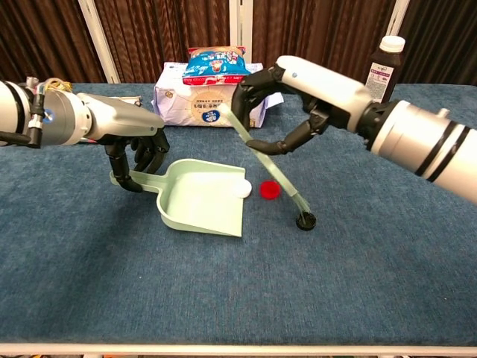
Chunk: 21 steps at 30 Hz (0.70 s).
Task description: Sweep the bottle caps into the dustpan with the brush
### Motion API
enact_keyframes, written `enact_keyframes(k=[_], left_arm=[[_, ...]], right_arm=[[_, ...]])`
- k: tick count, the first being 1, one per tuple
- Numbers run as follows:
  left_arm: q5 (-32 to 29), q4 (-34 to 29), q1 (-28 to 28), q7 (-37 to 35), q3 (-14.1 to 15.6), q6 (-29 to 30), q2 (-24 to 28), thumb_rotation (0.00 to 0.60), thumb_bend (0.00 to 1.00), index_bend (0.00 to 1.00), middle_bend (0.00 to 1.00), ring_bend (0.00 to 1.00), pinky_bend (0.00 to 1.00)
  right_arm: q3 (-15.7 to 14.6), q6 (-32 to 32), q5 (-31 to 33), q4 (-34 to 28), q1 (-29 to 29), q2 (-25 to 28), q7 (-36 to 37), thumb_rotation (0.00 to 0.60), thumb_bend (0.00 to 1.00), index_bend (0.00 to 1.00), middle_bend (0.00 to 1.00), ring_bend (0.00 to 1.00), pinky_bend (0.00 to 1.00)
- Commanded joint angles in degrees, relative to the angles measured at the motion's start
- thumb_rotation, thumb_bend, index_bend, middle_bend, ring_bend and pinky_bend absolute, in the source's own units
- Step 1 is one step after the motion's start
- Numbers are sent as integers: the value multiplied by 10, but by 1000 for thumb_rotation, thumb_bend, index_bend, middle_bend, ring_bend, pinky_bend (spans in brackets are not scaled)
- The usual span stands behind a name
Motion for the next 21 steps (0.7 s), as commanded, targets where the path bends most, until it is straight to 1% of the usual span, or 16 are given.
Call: enact_keyframes(k=[1, 3, 5, 9, 12, 16, 21], left_arm=[[-2, 1, -5, 1, 0, 5, -6, 600, 378, 598, 576, 411, 302], [-5, 2, -9, 3, 1, 9, -11, 600, 377, 597, 576, 411, 302], [-7, 4, -11, 3, 1, 15, -17, 600, 377, 598, 576, 411, 303], [-3, 2, -11, 13, 7, 40, -28, 600, 375, 598, 578, 411, 305], [0, -5, -13, 34, 15, 63, -34, 600, 375, 598, 578, 411, 307], [-5, -8, -20, 80, 28, 102, -46, 600, 377, 598, 578, 411, 308], [-24, -9, -26, 101, 25, 105, -54, 600, 378, 598, 578, 411, 307]], right_arm=[[-16, 9, 5, -58, -26, 53, -44, 600, 628, 724, 665, 326, 244], [-22, 3, 20, -85, -41, 72, -77, 600, 628, 725, 665, 325, 238], [-25, -5, 35, -102, -52, 80, -98, 600, 628, 725, 666, 325, 231], [-26, -15, 61, -111, -69, 71, -136, 600, 628, 725, 666, 325, 220], [-25, -14, 66, -105, -77, 54, -140, 600, 628, 724, 666, 324, 217], [-18, -4, 68, -98, -84, 37, -137, 600, 628, 724, 667, 325, 216], [-8, 4, 72, -89, -89, 13, -139, 600, 628, 724, 670, 324, 212]])
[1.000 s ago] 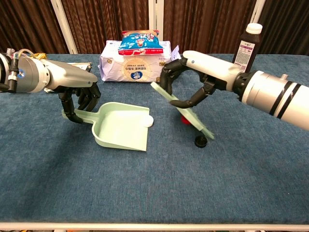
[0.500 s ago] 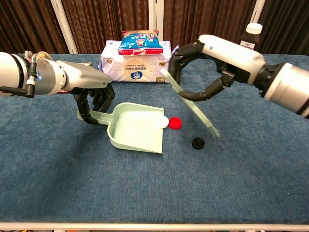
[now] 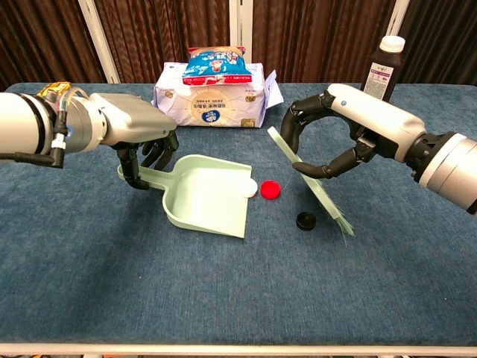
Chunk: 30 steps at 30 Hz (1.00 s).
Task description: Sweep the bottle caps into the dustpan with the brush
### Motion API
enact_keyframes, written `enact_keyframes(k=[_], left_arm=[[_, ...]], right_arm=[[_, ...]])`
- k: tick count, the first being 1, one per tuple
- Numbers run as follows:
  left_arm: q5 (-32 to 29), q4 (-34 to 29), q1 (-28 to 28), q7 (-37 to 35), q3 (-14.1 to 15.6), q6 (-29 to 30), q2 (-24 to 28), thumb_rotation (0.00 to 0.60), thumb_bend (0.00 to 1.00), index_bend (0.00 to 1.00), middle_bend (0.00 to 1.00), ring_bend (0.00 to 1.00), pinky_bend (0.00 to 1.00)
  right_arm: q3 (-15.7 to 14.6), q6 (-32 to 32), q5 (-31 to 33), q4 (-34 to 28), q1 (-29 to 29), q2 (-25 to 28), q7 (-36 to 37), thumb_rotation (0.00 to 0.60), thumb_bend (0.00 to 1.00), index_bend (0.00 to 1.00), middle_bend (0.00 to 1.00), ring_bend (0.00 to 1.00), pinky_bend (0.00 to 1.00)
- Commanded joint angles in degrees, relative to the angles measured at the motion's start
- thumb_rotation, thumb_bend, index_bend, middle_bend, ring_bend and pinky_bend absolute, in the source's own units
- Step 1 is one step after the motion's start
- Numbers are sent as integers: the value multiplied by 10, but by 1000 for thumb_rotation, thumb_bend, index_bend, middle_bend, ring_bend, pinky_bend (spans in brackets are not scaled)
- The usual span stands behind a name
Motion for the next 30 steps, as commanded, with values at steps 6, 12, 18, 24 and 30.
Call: enact_keyframes(k=[6, 12, 18, 24, 30], left_arm=[[-22, -1, -8, 20, -4, 0, -11, 600, 378, 598, 578, 411, 307], [-32, -3, -12, 26, -9, -1, -11, 600, 378, 598, 578, 411, 308], [-41, -2, -13, 25, -13, -7, -12, 600, 378, 598, 579, 412, 308], [-42, -2, -10, 15, -14, -16, -10, 600, 377, 598, 579, 411, 308], [-44, 0, -11, 6, -18, -26, -8, 600, 376, 598, 579, 411, 311]], right_arm=[[16, -7, 5, 38, 5, -52, -2, 600, 628, 725, 670, 324, 205], [27, 0, -6, 99, 19, -108, 13, 600, 628, 725, 675, 326, 203], [32, 13, -24, 157, 36, -161, 40, 600, 632, 724, 678, 327, 202], [41, 40, -34, 201, 46, -202, 70, 600, 633, 725, 678, 326, 198], [46, 59, -36, 242, 51, -239, 104, 600, 636, 725, 678, 326, 198]])
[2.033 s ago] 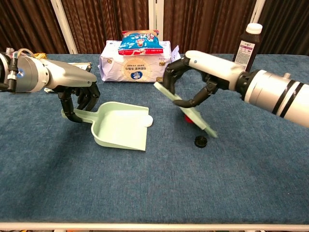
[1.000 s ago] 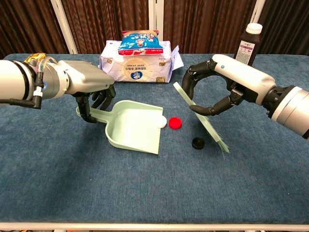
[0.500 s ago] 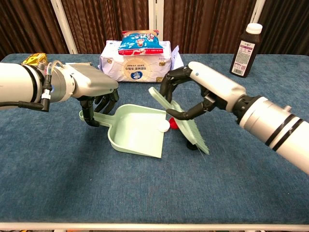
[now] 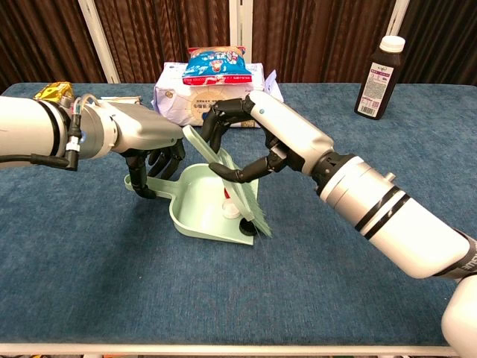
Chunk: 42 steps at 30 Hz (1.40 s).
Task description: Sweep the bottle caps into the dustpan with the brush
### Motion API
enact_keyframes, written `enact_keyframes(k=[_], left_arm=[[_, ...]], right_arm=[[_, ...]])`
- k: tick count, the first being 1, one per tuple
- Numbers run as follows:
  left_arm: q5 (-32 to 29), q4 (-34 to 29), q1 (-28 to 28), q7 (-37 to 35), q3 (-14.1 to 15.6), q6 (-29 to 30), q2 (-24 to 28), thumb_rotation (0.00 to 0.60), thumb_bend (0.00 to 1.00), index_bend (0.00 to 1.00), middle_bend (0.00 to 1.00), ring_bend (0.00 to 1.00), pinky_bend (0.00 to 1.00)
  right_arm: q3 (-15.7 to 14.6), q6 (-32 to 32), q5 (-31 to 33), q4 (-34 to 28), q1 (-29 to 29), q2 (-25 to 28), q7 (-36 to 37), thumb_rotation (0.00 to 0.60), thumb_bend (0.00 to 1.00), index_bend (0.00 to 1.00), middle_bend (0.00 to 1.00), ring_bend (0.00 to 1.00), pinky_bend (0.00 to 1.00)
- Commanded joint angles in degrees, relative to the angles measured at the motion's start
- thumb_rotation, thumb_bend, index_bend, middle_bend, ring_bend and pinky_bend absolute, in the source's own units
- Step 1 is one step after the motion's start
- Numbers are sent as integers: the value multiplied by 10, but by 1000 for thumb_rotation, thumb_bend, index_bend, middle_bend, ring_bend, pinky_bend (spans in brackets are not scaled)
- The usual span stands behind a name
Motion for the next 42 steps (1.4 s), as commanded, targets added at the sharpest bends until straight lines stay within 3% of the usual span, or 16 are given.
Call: enact_keyframes(k=[1, 10, 14, 19, 24, 33, 37, 42], left_arm=[[-2, 0, 0, -5, -2, -6, 1, 600, 376, 598, 579, 412, 312], [-3, 1, -4, -14, -2, -14, 4, 600, 376, 598, 579, 411, 315], [-4, 1, -4, -17, -1, -15, 6, 600, 375, 598, 579, 411, 314], [-3, 0, -2, -26, -2, -13, 11, 600, 374, 572, 574, 411, 317], [-2, -7, -1, -27, 2, -9, 20, 600, 372, 354, 479, 408, 320], [10, -36, 7, -30, 1, 24, 37, 600, 327, 242, 321, 298, 320], [39, -70, 27, -56, -6, 54, 62, 600, 304, 239, 312, 288, 320], [122, -97, 83, -121, -3, 108, 100, 600, 263, 239, 312, 287, 307]], right_arm=[[3, 10, -1, 22, 4, -20, 19, 600, 636, 725, 677, 326, 198], [12, 45, -1, 59, 5, -54, 52, 600, 636, 724, 677, 326, 177], [11, 68, -8, 59, 2, -45, 61, 600, 635, 725, 677, 326, 173], [9, 92, -14, 19, -11, 14, 44, 600, 635, 726, 677, 325, 173], [4, 87, -7, -58, -32, 119, -9, 600, 636, 726, 677, 319, 169], [-43, -47, 14, -201, -40, 316, -142, 600, 645, 703, 665, 308, 144], [-57, -111, 25, -230, -29, 354, -229, 600, 638, 653, 628, 269, 109], [-57, -182, 69, -243, -22, 360, -331, 600, 570, 546, 529, 183, 60]])
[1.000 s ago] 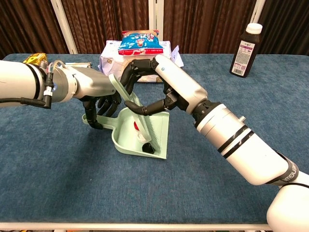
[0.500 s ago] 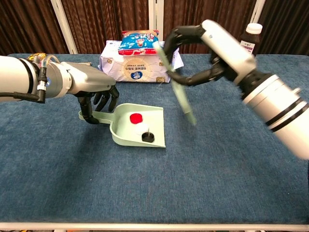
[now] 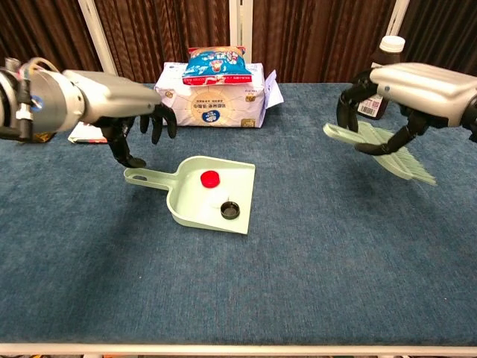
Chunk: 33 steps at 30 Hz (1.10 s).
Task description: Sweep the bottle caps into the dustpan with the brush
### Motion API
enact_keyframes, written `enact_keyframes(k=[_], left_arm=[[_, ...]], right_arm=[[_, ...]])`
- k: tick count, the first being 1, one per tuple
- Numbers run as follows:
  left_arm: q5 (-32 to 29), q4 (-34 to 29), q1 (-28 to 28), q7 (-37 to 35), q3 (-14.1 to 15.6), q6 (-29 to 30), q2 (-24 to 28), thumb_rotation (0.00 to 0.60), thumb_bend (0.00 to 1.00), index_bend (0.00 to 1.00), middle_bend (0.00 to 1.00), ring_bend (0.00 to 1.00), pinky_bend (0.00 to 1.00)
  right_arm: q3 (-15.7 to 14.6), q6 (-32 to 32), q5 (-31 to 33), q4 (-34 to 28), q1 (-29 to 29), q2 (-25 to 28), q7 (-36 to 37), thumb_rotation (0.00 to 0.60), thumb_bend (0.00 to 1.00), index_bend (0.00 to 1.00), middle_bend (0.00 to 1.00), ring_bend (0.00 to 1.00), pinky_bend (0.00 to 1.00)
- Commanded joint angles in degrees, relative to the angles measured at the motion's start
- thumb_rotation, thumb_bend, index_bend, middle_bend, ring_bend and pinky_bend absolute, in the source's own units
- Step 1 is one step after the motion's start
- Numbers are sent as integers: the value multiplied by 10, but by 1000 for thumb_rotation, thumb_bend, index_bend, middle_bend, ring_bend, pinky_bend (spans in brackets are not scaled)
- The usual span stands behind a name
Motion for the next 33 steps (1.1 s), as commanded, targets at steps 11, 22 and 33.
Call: enact_keyframes(k=[11, 22, 33], left_arm=[[197, -14, 160, -148, 27, 125, 77, 600, 190, 239, 312, 287, 301], [294, 64, 285, -257, 41, 209, 112, 600, 173, 270, 324, 287, 228], [376, 149, 431, -385, 50, 316, 110, 600, 145, 270, 324, 248, 186]], right_arm=[[5, -79, 92, -18, -6, -19, -169, 600, 277, 149, 244, 27, 27], [26, 64, 107, -80, -104, 75, -86, 600, 290, 176, 293, 104, 165], [-14, 241, 68, -138, -252, 156, -16, 600, 301, 95, 180, 0, 79]])
